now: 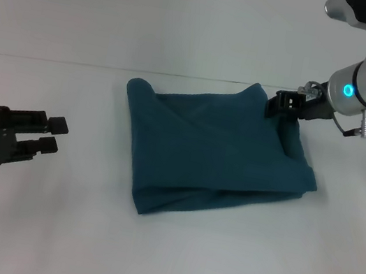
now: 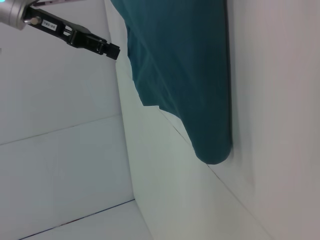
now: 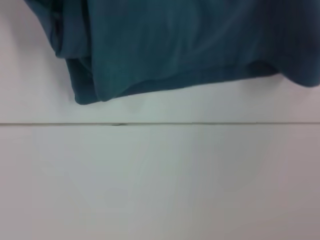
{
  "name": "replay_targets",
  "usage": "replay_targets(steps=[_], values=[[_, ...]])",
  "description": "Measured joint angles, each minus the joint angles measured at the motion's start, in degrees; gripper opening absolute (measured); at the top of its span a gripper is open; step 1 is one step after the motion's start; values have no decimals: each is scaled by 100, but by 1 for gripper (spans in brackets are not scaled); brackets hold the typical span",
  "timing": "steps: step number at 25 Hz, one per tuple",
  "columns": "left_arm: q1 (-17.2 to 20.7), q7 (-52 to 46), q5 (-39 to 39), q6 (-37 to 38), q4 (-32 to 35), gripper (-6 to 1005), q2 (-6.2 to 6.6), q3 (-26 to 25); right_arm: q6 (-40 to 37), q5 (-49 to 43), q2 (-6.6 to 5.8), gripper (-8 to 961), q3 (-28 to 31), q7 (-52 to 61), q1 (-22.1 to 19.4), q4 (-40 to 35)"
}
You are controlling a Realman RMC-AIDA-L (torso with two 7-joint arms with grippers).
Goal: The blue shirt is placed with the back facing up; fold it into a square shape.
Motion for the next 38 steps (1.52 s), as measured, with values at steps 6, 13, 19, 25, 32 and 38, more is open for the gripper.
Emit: replay_targets(steps=[6, 13, 19, 25, 32, 38], values=[[-14, 3, 0, -13, -8, 509, -4, 4, 349, 63, 20, 468, 4, -12, -3, 195], [4, 4, 3, -15, -9, 509, -9, 3, 722, 71, 60, 467, 6, -17, 7, 446], [18, 12, 4, -34, -9, 509, -18, 1, 995, 76, 107, 467, -14, -19, 77, 643], [19, 16, 4, -43, -8, 508, -37, 13, 1149, 76, 148, 466, -34, -21, 135, 793], [20, 40, 4, -43, -8, 508, -52, 18, 1225, 73, 165, 465, -38, -21, 162, 905], [20, 75, 4, -23, -52, 509, -60, 17, 1256, 71, 181, 465, -50, -139, 209, 949]])
